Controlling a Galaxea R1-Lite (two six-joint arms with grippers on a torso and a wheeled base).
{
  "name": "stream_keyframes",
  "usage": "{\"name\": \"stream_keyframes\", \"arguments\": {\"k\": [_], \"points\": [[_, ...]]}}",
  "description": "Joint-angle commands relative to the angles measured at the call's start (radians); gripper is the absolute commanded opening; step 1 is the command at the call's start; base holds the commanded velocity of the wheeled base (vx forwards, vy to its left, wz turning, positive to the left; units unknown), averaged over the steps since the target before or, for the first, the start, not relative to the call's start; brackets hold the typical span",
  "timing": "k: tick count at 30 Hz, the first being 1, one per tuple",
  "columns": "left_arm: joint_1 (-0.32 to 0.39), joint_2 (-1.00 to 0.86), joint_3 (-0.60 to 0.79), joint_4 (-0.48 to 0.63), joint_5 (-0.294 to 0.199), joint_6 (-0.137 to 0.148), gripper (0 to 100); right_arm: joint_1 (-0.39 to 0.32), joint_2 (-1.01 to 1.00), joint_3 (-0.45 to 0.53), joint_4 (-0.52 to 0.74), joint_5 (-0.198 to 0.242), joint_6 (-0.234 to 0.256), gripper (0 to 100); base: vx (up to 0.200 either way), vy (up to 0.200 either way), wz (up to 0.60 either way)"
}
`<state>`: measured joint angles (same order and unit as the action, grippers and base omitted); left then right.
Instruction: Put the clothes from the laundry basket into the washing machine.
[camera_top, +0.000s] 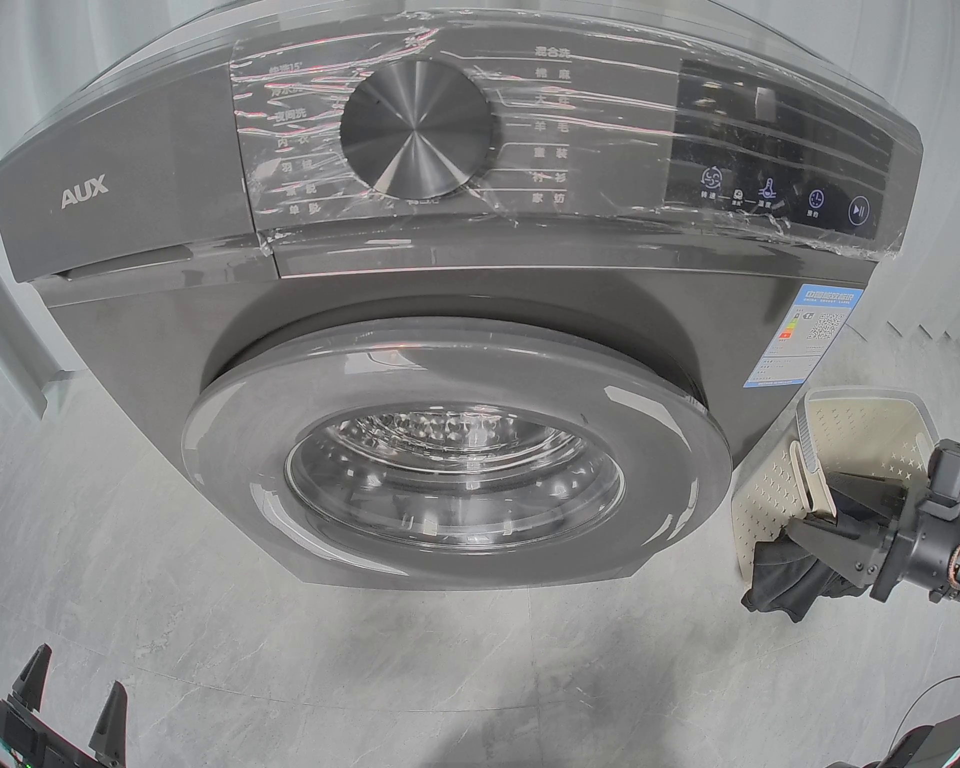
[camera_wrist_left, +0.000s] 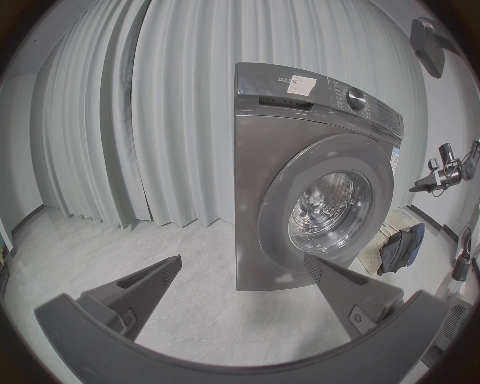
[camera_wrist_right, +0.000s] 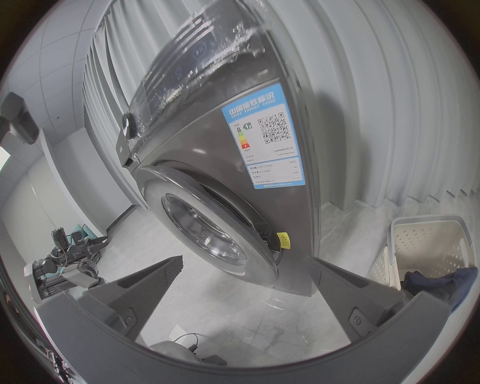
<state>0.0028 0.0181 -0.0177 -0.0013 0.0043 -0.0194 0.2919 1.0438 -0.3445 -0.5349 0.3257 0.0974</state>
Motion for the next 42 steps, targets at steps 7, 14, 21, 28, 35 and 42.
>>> {"name": "stream_keyframes", "arguments": {"k": [7, 14, 21, 28, 35, 42], "points": [[0.0, -0.013, 0.018, 0.0, 0.0, -0.001, 100, 0.128, 0.237, -0.137, -0.01, -0.071, 0.002, 100, 0.0, 0.0, 0.0], [0.0, -0.013, 0.018, 0.0, 0.0, -0.001, 100, 0.135, 0.326, -0.206, -0.01, -0.074, 0.001, 100, 0.0, 0.0, 0.0], [0.0, -0.013, 0.018, 0.0, 0.0, -0.001, 100, 0.177, 0.372, -0.248, -0.01, -0.076, 0.001, 100, 0.0, 0.0, 0.0], [0.0, -0.013, 0.018, 0.0, 0.0, -0.001, 100, 0.208, 0.374, -0.235, -0.01, -0.074, 0.002, 100, 0.0, 0.0, 0.0], [0.0, -0.013, 0.018, 0.0, 0.0, 0.001, 100, 0.213, 0.331, -0.154, -0.008, -0.077, 0.002, 100, 0.0, 0.0, 0.0], [0.0, -0.013, 0.018, 0.0, -0.001, 0.002, 100, 0.211, 0.323, -0.145, -0.01, -0.108, 0.001, 100, 0.0, 0.0, 0.0]]}}
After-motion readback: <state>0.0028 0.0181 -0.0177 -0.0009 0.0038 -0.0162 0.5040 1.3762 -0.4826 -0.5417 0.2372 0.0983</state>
